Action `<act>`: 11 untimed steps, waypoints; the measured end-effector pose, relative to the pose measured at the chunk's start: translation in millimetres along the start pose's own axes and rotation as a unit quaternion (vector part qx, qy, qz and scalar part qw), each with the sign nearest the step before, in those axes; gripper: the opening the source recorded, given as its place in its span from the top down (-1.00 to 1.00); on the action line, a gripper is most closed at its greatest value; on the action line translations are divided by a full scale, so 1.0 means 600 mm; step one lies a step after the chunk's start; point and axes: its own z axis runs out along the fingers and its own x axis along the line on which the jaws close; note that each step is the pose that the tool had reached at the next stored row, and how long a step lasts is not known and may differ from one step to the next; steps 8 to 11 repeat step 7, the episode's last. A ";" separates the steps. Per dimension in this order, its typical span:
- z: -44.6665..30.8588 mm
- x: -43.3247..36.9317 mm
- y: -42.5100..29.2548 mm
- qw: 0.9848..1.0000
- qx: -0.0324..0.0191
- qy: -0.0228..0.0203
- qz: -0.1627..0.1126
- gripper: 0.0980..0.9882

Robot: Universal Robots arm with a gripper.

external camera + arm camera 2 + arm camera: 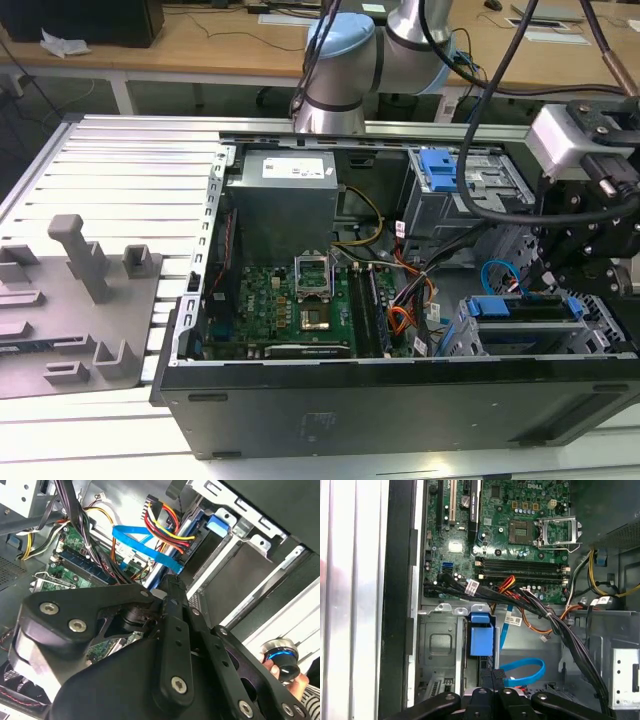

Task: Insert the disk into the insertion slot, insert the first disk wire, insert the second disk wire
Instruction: 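Insert the second disk wire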

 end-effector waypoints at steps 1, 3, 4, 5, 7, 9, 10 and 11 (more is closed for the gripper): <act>0.000 0.000 0.000 1.000 0.000 0.000 0.000 0.98; 0.000 0.000 0.000 1.000 0.000 0.000 0.000 0.98; 0.000 0.000 0.000 1.000 0.000 0.000 0.000 0.98; 0.000 0.000 0.000 1.000 0.000 0.000 0.000 0.98; 0.000 0.000 0.000 1.000 0.000 0.000 0.000 0.98; 0.000 0.000 0.000 1.000 0.000 0.000 0.000 0.98; 0.000 0.000 0.000 1.000 0.000 0.000 0.000 0.98; 0.000 0.000 0.000 1.000 0.000 0.000 0.000 0.98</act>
